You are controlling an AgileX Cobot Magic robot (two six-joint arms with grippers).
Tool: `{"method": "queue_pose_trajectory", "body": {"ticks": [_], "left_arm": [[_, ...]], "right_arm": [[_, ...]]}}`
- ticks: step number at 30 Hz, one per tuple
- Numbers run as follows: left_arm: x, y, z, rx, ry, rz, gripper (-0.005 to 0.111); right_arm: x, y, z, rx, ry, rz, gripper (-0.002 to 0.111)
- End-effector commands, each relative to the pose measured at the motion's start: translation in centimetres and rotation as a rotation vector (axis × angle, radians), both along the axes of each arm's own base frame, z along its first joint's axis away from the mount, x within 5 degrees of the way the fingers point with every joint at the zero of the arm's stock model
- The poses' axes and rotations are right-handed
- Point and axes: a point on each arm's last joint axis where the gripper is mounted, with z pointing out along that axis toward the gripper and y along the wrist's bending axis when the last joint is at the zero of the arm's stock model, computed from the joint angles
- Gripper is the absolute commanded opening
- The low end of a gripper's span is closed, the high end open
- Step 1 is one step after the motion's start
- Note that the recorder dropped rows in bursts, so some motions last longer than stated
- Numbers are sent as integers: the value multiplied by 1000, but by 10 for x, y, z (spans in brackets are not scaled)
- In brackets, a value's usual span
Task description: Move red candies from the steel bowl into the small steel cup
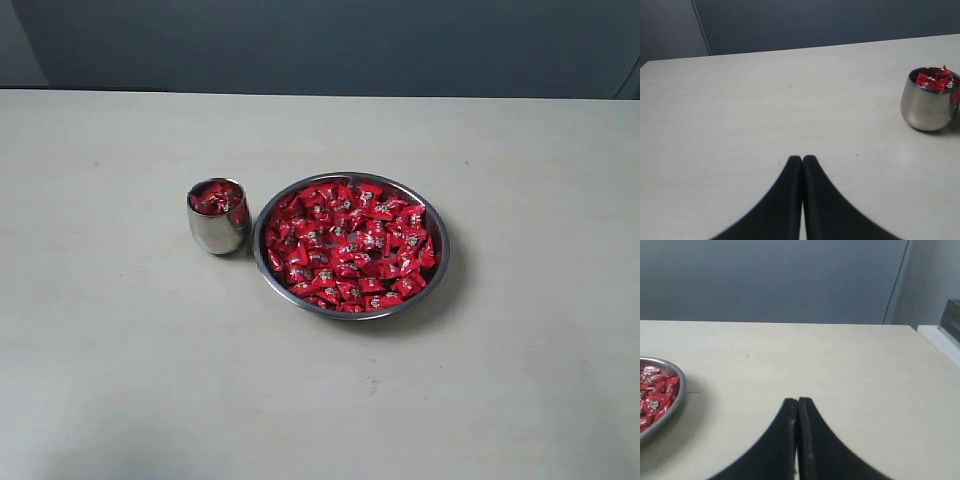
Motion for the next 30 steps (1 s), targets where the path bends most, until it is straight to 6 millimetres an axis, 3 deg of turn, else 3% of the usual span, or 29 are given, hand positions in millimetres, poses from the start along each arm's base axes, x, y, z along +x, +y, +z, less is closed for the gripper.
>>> {"method": "queue_pose_trajectory", "body": {"ticks": [1, 30], "left_arm": [[0, 0, 3, 1, -18, -5, 0], [0, 0, 3, 1, -18, -5, 0]], "right_arm": [[-1, 0, -4, 12, 31, -3, -1], [-1, -1, -6, -1, 48, -7, -1]]}}
